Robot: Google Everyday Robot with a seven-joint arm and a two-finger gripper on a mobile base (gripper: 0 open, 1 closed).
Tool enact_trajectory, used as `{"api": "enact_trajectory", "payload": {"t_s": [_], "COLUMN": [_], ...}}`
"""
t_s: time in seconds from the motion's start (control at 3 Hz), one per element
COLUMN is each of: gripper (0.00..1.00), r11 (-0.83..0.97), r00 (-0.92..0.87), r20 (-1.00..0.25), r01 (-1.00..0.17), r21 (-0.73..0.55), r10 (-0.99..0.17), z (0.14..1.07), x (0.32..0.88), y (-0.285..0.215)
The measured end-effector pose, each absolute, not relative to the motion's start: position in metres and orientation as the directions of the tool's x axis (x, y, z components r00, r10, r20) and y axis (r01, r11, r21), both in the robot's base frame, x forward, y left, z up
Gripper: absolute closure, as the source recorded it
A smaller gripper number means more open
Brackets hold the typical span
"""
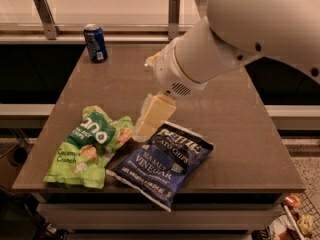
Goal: Move green rice chip bag near pepsi can
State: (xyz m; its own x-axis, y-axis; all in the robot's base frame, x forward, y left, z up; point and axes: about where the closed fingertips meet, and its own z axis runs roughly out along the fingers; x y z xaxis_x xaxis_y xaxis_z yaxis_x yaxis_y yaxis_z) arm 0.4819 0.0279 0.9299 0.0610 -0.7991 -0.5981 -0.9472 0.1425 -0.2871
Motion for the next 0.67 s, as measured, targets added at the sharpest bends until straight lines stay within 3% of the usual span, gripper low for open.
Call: {"api": "enact_trajectory", "payload": {"t_s": [0.67], "gripper": [0.00], "r11": [0.099], "r00": [0.056], "r20": [-0.615], "r01": [-0.972], "r21": [-0.215], "r10": [-0.787], "z": [0.922], "x": [0.468], "y": [0.071]}}
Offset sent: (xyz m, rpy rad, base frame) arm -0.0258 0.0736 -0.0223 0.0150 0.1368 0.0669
